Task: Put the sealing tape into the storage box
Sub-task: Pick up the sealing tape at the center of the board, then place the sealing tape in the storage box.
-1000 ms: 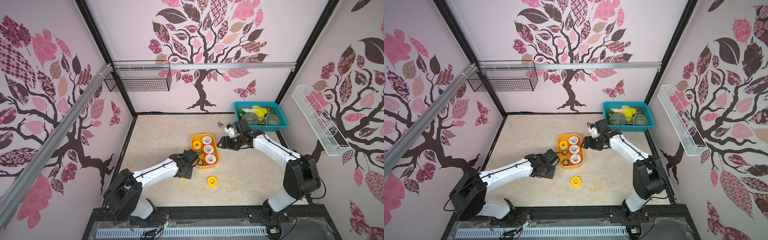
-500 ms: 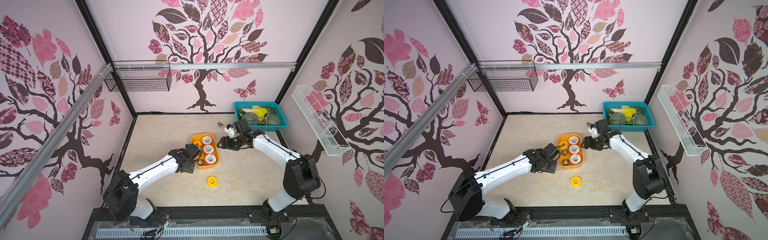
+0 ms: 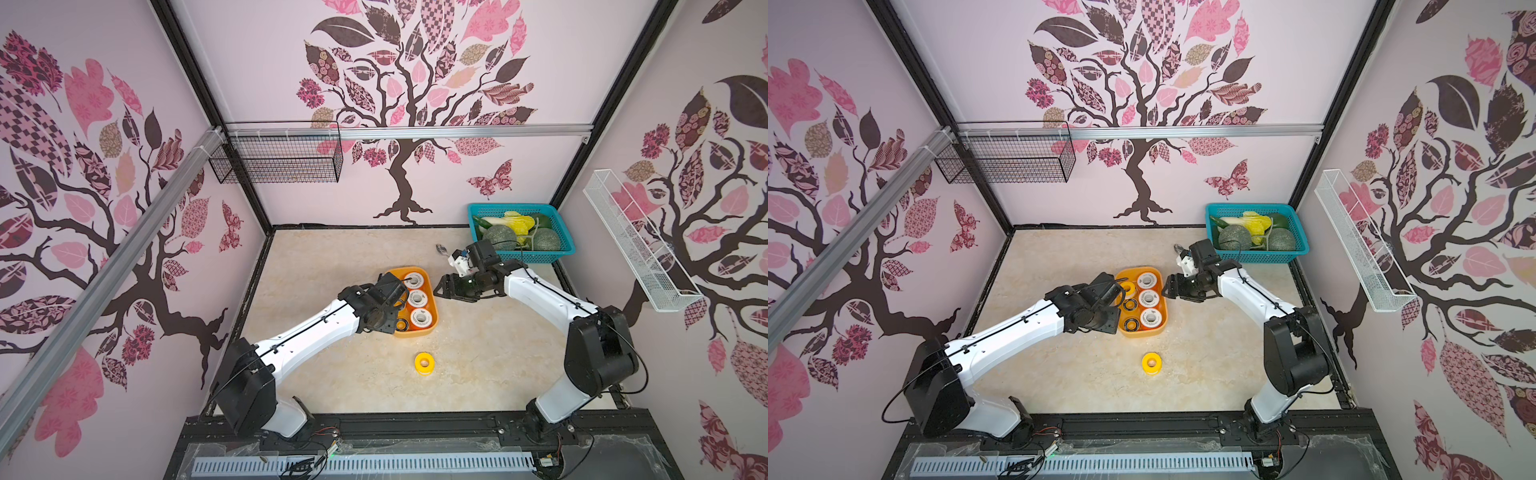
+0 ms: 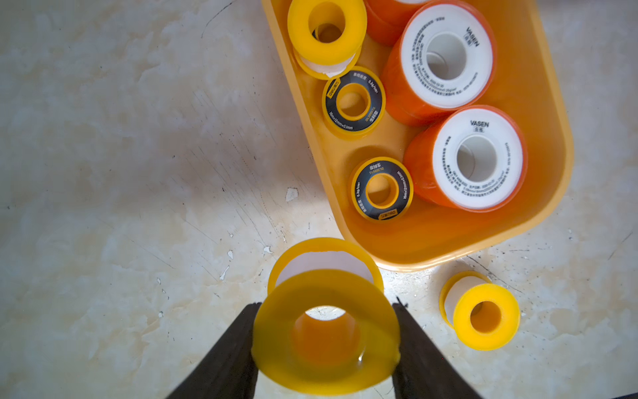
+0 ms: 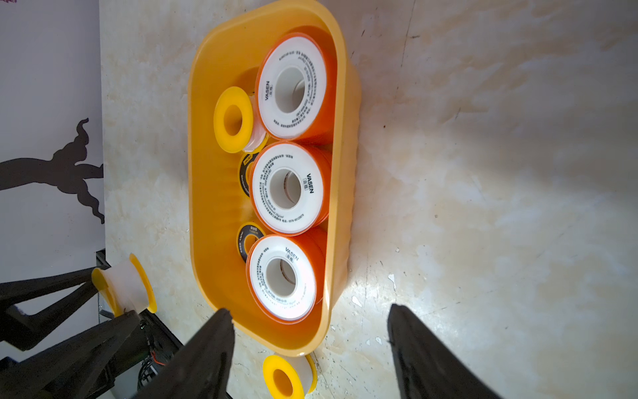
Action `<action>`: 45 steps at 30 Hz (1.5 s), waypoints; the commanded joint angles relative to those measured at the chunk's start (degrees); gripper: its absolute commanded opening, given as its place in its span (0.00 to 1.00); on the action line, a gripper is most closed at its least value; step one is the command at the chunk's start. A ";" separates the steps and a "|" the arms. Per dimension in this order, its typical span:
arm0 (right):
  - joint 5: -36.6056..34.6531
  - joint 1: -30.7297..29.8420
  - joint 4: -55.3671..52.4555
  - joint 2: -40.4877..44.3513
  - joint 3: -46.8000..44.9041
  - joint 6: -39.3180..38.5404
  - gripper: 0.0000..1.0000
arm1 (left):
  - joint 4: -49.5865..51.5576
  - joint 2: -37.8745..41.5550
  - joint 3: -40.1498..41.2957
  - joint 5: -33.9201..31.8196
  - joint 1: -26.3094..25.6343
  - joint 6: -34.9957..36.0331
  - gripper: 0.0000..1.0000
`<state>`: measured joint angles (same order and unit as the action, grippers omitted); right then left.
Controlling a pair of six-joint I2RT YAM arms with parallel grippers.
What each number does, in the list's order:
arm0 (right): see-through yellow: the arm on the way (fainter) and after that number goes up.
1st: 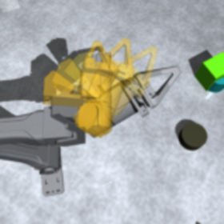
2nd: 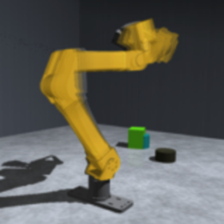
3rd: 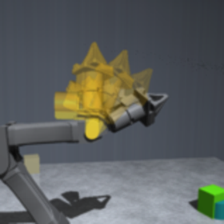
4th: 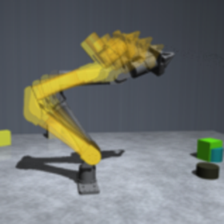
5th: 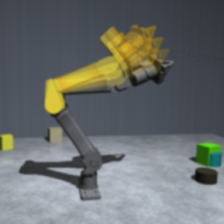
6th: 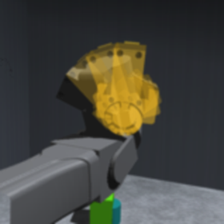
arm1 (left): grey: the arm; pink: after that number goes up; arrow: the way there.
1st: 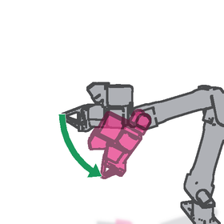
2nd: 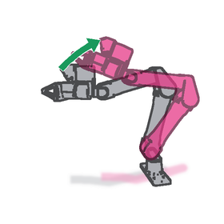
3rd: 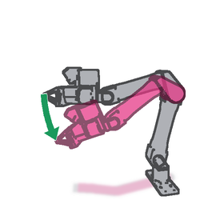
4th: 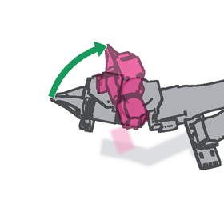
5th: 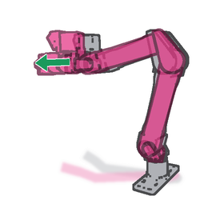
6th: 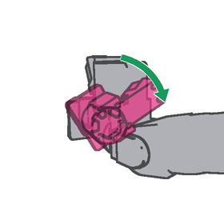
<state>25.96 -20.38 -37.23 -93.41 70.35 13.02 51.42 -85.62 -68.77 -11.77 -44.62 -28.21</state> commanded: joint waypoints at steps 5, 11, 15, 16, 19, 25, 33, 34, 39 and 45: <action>-0.25 0.30 0.06 -0.79 -0.02 -0.19 0.75 | 0.96 -5.79 -7.00 -0.10 0.31 3.35 0.59; -0.38 0.26 0.05 -0.90 -0.46 -0.54 0.75 | 1.42 -10.60 -11.95 0.98 1.59 5.08 0.59; -0.29 0.35 -0.21 -1.25 -0.31 -0.76 0.75 | 2.25 -13.72 -15.02 1.89 2.01 6.20 0.59; -0.29 0.34 -0.21 -1.33 -0.36 -0.82 0.75 | 2.26 -14.44 -15.55 2.08 2.17 6.43 0.59; -0.20 0.37 -0.21 -1.60 -0.43 -0.91 0.75 | 2.27 -16.73 -17.18 3.34 2.99 6.85 0.59; 0.57 0.34 0.41 -2.51 -0.98 -0.97 0.75 | 1.89 -20.43 -19.65 5.82 4.94 7.98 0.59; 2.07 0.34 0.14 -4.24 -0.64 -1.15 0.75 | 2.83 -24.92 -22.30 6.62 5.99 8.86 0.58; 2.12 0.34 0.04 -4.37 -0.51 -1.17 0.75 | 2.73 -25.12 -22.40 6.41 5.99 8.94 0.59; 2.41 0.35 -0.09 -4.92 -0.44 -1.23 0.75 | 2.92 -26.88 -23.62 5.63 6.39 9.31 0.58; 2.52 0.39 -0.43 -5.21 -0.14 -1.48 0.75 | 3.48 -29.05 -25.16 5.07 6.48 9.73 0.58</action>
<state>27.68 -20.38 -37.21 -97.86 69.58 12.56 54.15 -113.38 -92.68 -5.98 -38.39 -19.27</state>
